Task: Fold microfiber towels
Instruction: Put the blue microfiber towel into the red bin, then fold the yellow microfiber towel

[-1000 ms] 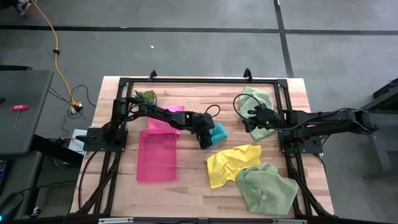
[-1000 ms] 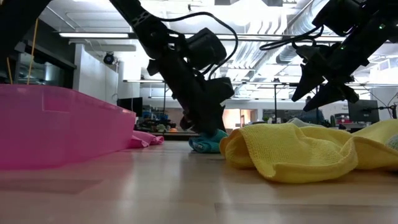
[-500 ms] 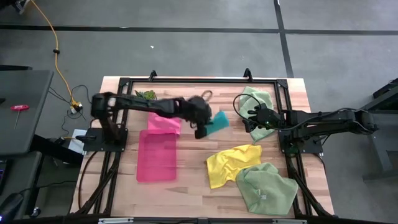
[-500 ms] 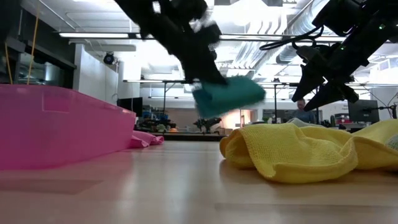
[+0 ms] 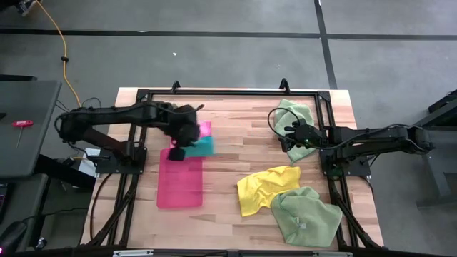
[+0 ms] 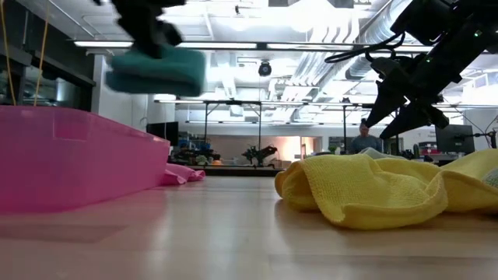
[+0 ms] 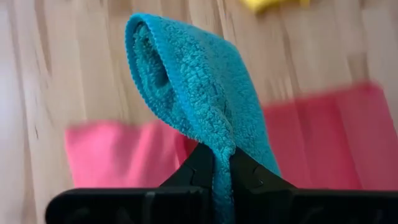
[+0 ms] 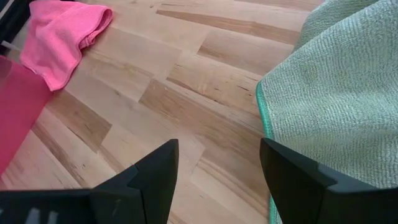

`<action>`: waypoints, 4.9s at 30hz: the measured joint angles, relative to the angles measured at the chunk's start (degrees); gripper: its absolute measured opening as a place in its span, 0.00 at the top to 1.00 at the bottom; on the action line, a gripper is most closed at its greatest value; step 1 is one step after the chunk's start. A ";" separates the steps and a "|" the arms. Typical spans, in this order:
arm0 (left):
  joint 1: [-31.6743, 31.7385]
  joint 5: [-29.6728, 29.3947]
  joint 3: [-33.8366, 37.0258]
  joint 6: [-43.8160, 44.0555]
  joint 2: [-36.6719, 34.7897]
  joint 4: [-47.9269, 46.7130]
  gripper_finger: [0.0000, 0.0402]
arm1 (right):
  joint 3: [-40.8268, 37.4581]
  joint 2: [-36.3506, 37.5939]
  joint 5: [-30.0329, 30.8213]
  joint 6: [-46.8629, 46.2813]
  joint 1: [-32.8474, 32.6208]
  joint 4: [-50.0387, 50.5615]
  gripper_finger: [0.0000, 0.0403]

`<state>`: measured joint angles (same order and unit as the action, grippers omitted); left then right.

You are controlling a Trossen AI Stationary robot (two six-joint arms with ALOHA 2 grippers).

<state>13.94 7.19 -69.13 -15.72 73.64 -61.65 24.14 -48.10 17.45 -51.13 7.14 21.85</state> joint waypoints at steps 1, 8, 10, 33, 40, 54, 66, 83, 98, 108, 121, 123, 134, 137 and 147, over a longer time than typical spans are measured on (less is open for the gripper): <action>-0.55 -0.35 1.28 0.51 -1.31 -1.14 1.00 | 0.00 0.00 0.00 0.00 0.00 -0.01 0.46; -3.20 -0.09 16.39 8.39 -8.44 4.47 1.00 | 0.00 0.00 -0.35 -1.36 0.00 -0.01 0.46; -4.08 0.56 20.34 10.79 -9.60 7.90 1.00 | 0.00 0.00 -0.37 -1.37 0.00 0.01 0.46; -4.64 -3.41 28.19 12.12 2.17 17.97 1.00 | 0.00 -0.70 -1.36 -4.16 0.00 0.12 0.46; -4.64 -3.61 28.18 12.11 3.89 18.17 0.97 | 0.00 -0.70 -1.36 -4.28 0.00 0.17 0.46; -4.53 -8.04 21.47 10.44 3.66 12.88 0.53 | 0.00 -0.70 -1.36 -4.11 0.00 0.17 0.46; -0.95 -9.33 -0.37 5.93 2.00 -2.98 0.37 | 0.00 -0.70 -1.36 -3.36 -0.01 0.17 0.46; 4.11 -2.79 25.40 28.88 -10.50 74.57 0.43 | 0.00 -0.70 -4.50 9.73 -0.02 -18.33 0.46; 2.86 -9.17 33.73 28.73 -10.22 85.03 0.45 | 0.00 -0.70 -6.38 23.02 -0.02 -31.11 0.46; 2.86 -9.17 33.73 28.59 -10.22 85.03 0.45 | 0.00 -0.70 -6.83 22.47 -0.02 -31.15 0.46; 2.81 -9.21 33.73 28.58 -10.22 85.00 0.45 | 12.69 -5.33 -17.97 24.34 -9.74 5.86 0.56; 2.81 -9.21 33.73 28.58 -10.22 84.90 0.45 | 12.70 -6.71 -19.25 24.25 -12.59 7.61 0.57; 2.83 -9.36 33.73 28.58 -10.20 84.08 0.45 | 12.76 -18.58 -15.96 25.73 -22.11 9.13 0.56; 2.83 -9.36 33.71 28.58 -10.20 83.24 0.45 | 12.76 -22.26 -16.41 26.24 -23.21 9.19 0.52; 2.86 -9.36 33.71 28.99 -10.18 82.49 0.45 | 12.76 -29.25 -9.97 28.07 -23.78 9.19 0.45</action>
<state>16.80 -2.17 -35.42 13.28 63.46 20.84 36.91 -77.35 7.49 -23.06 -16.64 31.05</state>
